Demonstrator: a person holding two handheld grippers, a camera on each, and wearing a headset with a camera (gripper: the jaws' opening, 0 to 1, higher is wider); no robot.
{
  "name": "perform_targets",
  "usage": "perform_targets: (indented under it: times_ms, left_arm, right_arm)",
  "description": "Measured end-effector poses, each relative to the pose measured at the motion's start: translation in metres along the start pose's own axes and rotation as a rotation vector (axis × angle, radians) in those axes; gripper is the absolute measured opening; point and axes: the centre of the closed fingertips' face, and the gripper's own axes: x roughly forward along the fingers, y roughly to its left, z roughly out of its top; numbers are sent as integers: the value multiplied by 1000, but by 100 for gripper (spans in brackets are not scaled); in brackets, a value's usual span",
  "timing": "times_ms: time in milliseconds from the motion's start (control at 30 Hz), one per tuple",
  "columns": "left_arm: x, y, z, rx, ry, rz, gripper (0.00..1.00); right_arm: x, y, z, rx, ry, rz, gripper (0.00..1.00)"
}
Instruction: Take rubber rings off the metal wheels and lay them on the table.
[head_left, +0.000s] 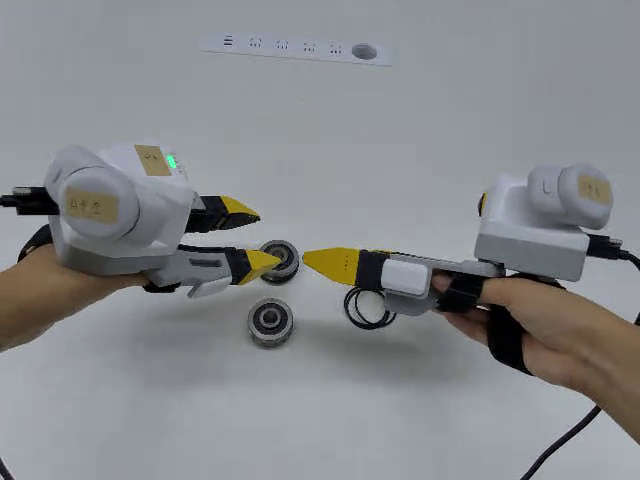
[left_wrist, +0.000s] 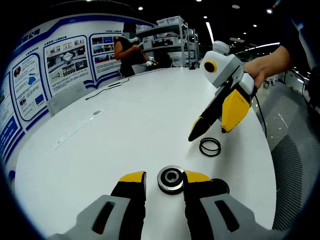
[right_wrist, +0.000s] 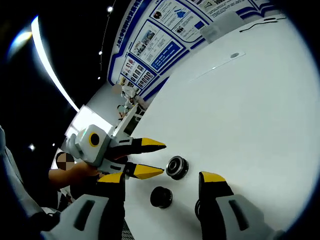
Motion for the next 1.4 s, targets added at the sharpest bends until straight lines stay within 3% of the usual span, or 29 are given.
perform_targets:
  times_ms: [400,633,1400]
  left_arm:
    - [6,-4,-8,-12,13,-24,22]
    - [9,-6,-9,-11,18,-35,20]
    - [12,-8,-11,-22,16,-59,17]
  right_arm:
    - [30,10,0,15,18,43,66]
    - [35,7,-7,5,48,48,69]
    - [45,6,-11,42,58,68,69]
